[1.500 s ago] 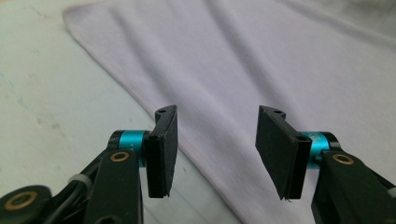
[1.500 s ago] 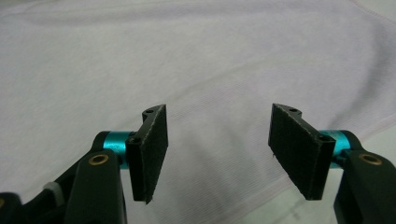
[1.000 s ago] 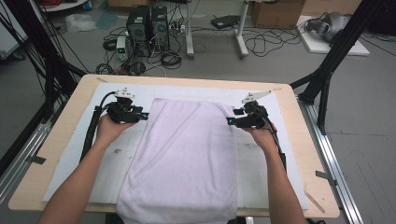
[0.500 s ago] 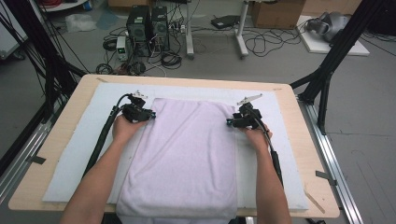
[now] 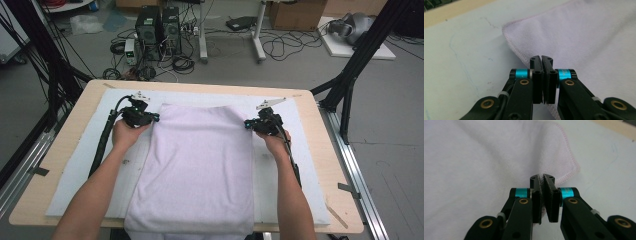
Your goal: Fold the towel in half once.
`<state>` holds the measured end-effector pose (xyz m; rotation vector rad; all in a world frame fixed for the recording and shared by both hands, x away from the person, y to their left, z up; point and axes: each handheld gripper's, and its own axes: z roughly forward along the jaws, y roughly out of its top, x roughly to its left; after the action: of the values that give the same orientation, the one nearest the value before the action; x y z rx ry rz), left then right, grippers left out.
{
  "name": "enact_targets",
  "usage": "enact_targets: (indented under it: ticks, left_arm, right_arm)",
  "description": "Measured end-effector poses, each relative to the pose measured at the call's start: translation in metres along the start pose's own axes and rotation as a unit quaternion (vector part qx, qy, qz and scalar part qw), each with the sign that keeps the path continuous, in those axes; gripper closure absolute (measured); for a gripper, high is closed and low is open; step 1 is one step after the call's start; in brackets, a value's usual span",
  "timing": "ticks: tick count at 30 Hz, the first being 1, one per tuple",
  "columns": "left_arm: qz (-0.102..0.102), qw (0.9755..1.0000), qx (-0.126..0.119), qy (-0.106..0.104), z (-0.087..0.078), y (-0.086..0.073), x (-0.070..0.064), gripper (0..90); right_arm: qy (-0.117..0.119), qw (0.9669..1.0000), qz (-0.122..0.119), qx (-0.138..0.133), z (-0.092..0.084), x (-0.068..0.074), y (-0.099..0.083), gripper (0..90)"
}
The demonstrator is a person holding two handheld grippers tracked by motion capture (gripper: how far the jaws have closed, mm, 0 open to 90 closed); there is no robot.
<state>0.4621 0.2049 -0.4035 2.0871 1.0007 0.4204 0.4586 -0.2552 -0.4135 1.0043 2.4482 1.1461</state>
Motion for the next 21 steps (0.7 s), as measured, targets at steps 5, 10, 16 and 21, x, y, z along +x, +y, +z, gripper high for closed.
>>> enact_targets:
  ticks: [5, 10, 16, 21]
  left_arm:
    - [0.028, 0.9988, -0.038, -0.012, -0.038, -0.003, -0.01, 87.4]
    - [0.047, 0.9962, -0.066, -0.032, -0.07, -0.027, -0.03, 87.4]
    - [0.075, 0.9939, -0.059, -0.055, -0.093, -0.067, -0.057, 87.3]
    - [0.075, 0.9928, -0.049, -0.08, -0.107, -0.103, -0.074, 87.2]
  right_arm:
    - [0.03, 0.9987, -0.014, -0.04, -0.033, 0.013, 0.009, 85.4]
    - [0.064, 0.9959, -0.032, -0.054, -0.063, 0.037, 0.002, 85.2]
    - [0.092, 0.994, -0.043, -0.04, -0.074, 0.069, -0.034, 85.2]
    - [0.111, 0.9921, -0.053, -0.025, -0.08, 0.095, -0.063, 84.8]
